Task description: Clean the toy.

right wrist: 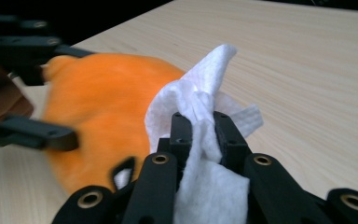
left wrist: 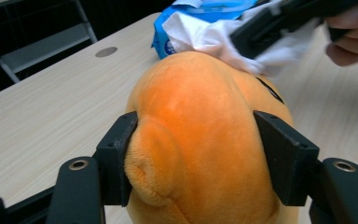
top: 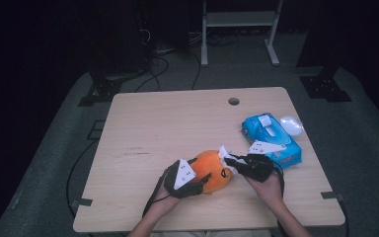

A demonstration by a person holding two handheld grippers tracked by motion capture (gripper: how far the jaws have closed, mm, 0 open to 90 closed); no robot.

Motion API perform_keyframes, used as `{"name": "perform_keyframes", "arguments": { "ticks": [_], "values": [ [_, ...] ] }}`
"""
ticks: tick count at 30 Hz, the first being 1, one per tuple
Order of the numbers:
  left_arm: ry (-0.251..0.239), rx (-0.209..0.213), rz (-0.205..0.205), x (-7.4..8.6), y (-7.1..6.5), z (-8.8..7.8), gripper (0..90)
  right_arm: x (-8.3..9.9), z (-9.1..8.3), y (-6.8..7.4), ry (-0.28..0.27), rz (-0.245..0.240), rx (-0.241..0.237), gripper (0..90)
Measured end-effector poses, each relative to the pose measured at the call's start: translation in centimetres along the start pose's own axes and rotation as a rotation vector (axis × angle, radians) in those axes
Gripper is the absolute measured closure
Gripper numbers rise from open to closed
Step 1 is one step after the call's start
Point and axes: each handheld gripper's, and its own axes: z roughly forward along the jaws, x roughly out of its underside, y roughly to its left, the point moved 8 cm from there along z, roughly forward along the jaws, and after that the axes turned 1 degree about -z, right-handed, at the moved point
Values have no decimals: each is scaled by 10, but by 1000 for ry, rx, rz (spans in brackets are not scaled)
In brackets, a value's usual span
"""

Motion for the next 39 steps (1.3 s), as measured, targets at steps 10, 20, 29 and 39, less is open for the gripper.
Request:
{"name": "perform_keyframes", "arguments": {
  "ticks": [10, 20, 29, 39],
  "values": [
    [-33, 122, -161, 2, 17, -20, 211, -8, -2, 37, -23, -108, -91, 790],
    [-2, 102, -134, 6, 5, -8, 299, 0, -1, 13, 0, -18, -27, 789],
    [11, 72, -137, 12, 12, -10, 316, -7, -4, 38, -4, -111, -25, 790],
    [6, 62, -191, 18, 22, -9, 314, 2, -7, 20, 10, -11, -17, 788]
  ]
}}
